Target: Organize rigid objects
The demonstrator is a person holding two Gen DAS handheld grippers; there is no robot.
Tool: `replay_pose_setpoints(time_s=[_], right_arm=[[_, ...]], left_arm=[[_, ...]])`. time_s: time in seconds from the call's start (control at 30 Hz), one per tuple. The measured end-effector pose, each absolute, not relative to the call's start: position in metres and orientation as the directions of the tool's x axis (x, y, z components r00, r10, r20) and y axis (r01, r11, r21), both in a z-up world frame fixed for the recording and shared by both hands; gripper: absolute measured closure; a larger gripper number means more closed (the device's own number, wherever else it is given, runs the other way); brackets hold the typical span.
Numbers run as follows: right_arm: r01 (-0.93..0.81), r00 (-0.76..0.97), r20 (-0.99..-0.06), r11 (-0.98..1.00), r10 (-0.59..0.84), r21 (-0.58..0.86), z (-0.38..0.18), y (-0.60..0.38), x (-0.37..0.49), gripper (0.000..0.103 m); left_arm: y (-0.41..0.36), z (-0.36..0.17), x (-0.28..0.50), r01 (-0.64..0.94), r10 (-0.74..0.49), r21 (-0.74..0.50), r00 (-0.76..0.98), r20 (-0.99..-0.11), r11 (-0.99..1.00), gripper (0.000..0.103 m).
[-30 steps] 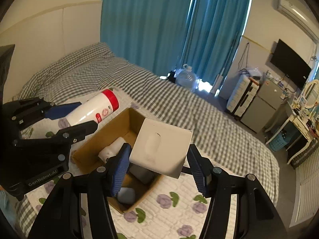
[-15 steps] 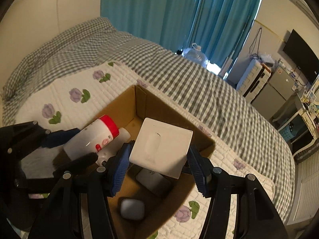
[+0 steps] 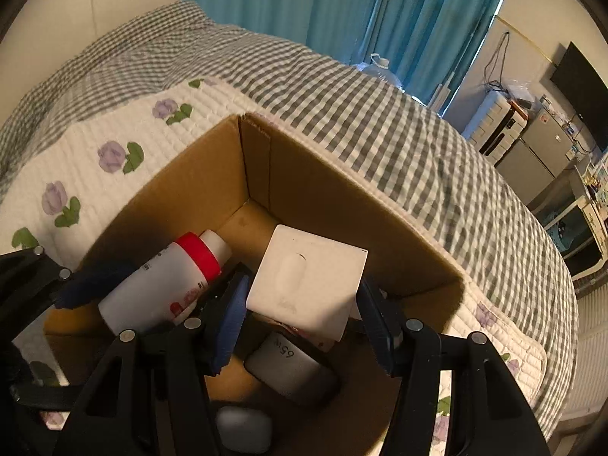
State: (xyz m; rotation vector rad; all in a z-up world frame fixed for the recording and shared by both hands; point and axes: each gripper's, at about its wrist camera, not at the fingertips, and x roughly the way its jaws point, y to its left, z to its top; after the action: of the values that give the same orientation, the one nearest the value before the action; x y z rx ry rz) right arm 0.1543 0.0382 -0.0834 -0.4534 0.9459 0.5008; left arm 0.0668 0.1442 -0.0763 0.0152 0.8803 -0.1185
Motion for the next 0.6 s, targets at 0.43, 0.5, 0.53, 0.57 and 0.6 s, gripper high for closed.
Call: replay_pose_setpoints(time_s=[0.43, 0.5, 0.53, 0.57, 0.6], right_arm=[[-0.562, 0.479, -0.851, 0.820, 0.215, -0.109, -0.094, 0.040, 0.161, 0.033], [-0.550, 0.498, -0.844, 0.825, 0.197, -0.132, -0.086, 0.038, 0.157, 0.032], [-0.549, 0.506, -0.840, 0.824, 0.196, -0.139, -0.081, 0.037, 0.155, 0.032], [-0.546, 0.513, -0.836, 0.825, 0.194, -0.144, -0.076, 0.035, 0.153, 0.032], [-0.540, 0.524, -0.830, 0.828, 0.192, -0.149, -0.069, 0.031, 0.150, 0.032]], left_arm=[[0.132, -0.069, 0.058, 0.150, -0.129, -0.040, 0.646, -0.752, 0.988, 0.059], [0.130, -0.063, 0.054, 0.148, -0.128, -0.039, 0.660, -0.741, 0.988, 0.046], [0.130, -0.060, 0.052, 0.141, -0.119, -0.031, 0.668, -0.735, 0.989, 0.042], [0.129, -0.056, 0.050, 0.134, -0.107, -0.021, 0.677, -0.728, 0.991, 0.042], [0.129, -0.053, 0.049, 0.128, -0.100, -0.016, 0.679, -0.727, 0.992, 0.042]])
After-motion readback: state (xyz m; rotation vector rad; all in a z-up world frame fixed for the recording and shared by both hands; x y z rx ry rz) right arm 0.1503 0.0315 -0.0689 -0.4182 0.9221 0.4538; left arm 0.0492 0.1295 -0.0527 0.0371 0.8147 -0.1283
